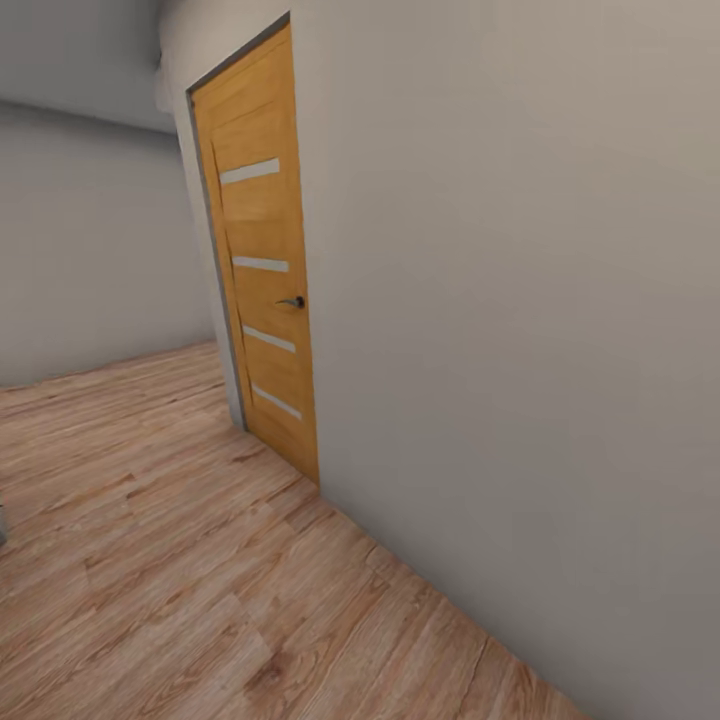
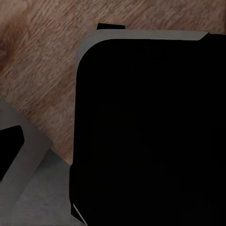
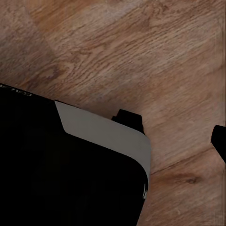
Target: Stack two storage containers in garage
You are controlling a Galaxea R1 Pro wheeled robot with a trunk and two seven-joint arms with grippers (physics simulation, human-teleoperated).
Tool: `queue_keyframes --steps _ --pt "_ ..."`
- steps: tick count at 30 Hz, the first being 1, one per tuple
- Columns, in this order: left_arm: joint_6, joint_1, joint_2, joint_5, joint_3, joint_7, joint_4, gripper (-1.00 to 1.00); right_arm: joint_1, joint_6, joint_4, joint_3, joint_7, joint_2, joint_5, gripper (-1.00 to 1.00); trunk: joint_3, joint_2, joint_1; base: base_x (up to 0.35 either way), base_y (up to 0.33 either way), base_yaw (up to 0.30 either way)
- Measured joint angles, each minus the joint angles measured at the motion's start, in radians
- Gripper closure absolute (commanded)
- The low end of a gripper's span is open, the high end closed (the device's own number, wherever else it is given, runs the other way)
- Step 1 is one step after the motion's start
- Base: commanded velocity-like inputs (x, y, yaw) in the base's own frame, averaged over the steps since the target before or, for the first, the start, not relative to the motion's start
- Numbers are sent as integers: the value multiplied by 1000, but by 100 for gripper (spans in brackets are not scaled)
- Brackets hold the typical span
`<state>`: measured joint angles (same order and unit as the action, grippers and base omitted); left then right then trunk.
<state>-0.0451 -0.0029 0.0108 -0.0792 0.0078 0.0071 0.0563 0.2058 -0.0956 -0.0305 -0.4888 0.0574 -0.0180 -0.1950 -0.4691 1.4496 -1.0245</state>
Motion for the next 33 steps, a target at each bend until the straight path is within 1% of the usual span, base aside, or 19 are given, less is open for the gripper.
queue_keyframes --steps 18,31,33 --pt "0 0 0 0 0 0 0 -100 0 0 0 0 1 1 0 -100 0 0 0 322 0 262" --pt "0 0 0 0 0 0 0 -100 0 4 0 0 2 0 0 -100 0 0 0 322 0 18" --pt "0 0 0 0 0 0 0 -100 0 2 0 0 1 -1 0 -100 0 0 0 321 0 137"
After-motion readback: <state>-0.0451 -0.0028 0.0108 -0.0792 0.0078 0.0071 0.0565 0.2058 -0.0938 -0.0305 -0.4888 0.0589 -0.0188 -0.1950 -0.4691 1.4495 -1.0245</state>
